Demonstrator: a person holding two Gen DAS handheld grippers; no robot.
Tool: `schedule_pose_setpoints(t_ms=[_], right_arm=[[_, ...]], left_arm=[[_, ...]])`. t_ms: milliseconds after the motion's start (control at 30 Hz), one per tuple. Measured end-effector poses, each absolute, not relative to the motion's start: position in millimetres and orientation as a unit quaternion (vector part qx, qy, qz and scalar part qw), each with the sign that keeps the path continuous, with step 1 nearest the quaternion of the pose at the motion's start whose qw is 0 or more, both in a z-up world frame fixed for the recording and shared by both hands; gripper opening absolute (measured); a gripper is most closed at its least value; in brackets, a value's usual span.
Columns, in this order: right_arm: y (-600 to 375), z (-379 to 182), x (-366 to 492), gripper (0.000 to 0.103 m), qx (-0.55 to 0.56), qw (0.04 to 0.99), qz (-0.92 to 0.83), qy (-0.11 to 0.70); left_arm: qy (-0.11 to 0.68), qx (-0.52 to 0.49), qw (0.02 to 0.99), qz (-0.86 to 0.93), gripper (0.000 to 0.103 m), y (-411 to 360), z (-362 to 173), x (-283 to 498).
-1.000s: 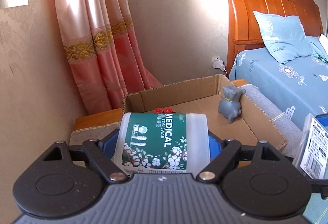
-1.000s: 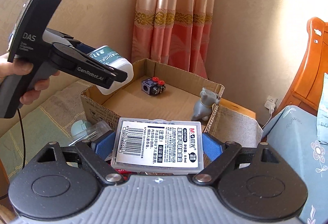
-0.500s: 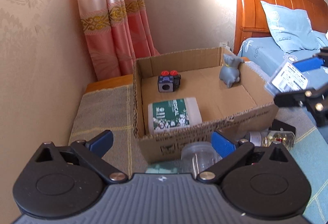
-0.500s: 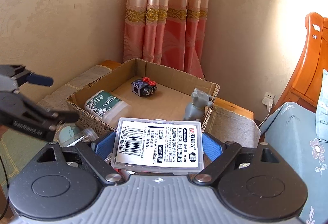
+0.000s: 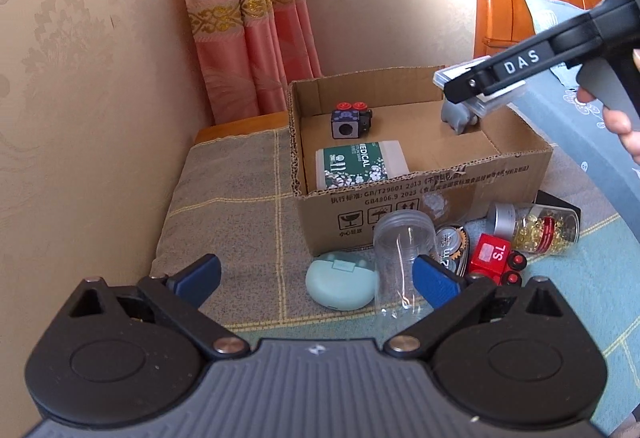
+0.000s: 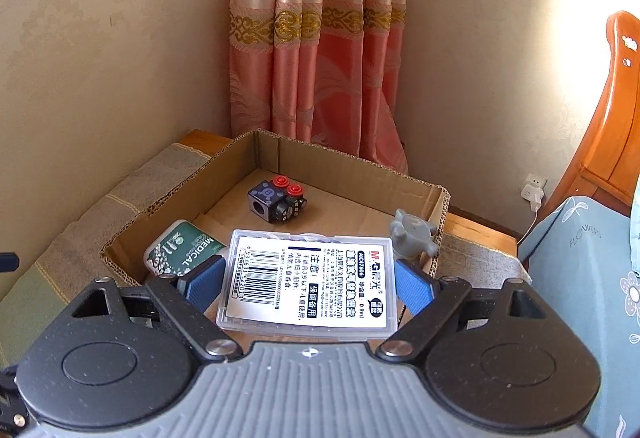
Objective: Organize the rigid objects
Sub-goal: 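Place tub in box with left tool while right tool places lead box inside, then withdraw both tools from the box toward remaining items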
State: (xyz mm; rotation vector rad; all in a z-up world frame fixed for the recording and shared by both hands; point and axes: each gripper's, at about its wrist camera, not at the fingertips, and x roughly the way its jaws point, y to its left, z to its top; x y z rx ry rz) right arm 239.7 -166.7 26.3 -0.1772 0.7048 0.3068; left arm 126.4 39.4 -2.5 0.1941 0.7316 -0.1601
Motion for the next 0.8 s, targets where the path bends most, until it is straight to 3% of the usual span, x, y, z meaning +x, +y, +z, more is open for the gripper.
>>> schedule_pose_setpoints(t_ms=[67, 100, 800], right_arm=[[-165, 24, 246, 0.096, -0.076, 0.925, 0.144, 0.344], [-165, 22, 249, 0.103, -0.071, 0.925, 0.14, 0.345], [-208, 9, 178, 0.103, -0.026, 0.934, 0.062, 0.352]], left_arm=[[0.361, 0.092, 0.925, -0.077, 0.102, 42, -4, 127], [0.361, 0.092, 0.925, -0.076, 0.102, 42, -4, 126], [0.383, 0.11, 0.913, -0.09, 0.102, 35, -19, 125]])
